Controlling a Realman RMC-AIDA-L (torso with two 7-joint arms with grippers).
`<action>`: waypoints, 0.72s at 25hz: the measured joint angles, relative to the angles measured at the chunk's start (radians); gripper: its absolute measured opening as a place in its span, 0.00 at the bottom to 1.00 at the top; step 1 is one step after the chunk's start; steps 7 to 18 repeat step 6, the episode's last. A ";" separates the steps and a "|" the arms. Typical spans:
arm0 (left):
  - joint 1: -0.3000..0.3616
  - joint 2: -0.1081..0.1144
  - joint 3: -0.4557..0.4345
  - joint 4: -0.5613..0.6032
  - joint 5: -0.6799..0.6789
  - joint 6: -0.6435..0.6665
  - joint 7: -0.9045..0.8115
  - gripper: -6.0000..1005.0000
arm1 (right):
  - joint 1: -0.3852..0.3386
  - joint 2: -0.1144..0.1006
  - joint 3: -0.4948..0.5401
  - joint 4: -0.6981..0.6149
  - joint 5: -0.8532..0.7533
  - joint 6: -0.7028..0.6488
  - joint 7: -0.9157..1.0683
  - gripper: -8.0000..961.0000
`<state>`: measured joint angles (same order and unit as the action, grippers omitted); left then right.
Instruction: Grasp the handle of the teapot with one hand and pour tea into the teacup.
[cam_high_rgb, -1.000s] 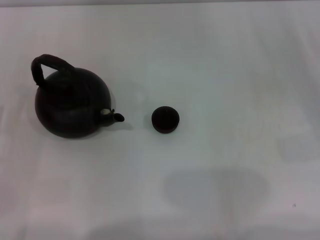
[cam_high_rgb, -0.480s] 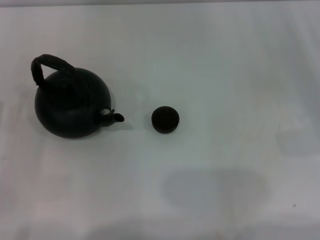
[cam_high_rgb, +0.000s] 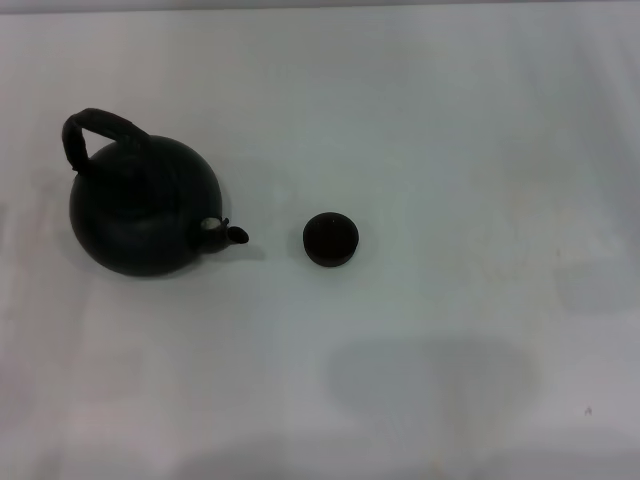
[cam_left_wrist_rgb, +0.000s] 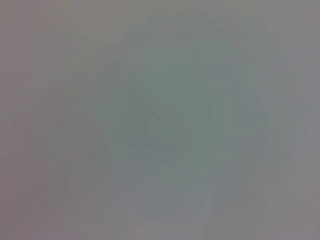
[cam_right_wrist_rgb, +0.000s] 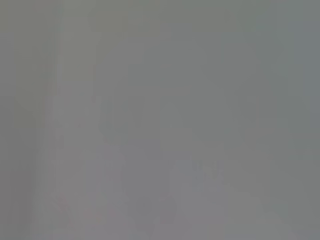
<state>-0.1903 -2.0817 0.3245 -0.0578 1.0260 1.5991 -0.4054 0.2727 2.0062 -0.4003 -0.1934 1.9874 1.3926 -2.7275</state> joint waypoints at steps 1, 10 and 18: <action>-0.003 0.000 -0.001 0.000 -0.010 -0.003 0.001 0.70 | -0.003 0.001 0.000 0.001 0.003 0.001 -0.005 0.88; -0.014 0.001 -0.001 -0.001 -0.025 -0.006 0.000 0.70 | 0.003 0.002 0.001 0.001 0.005 -0.003 -0.013 0.88; -0.014 0.001 -0.001 -0.001 -0.025 -0.006 0.000 0.70 | 0.003 0.002 0.001 0.001 0.005 -0.003 -0.013 0.88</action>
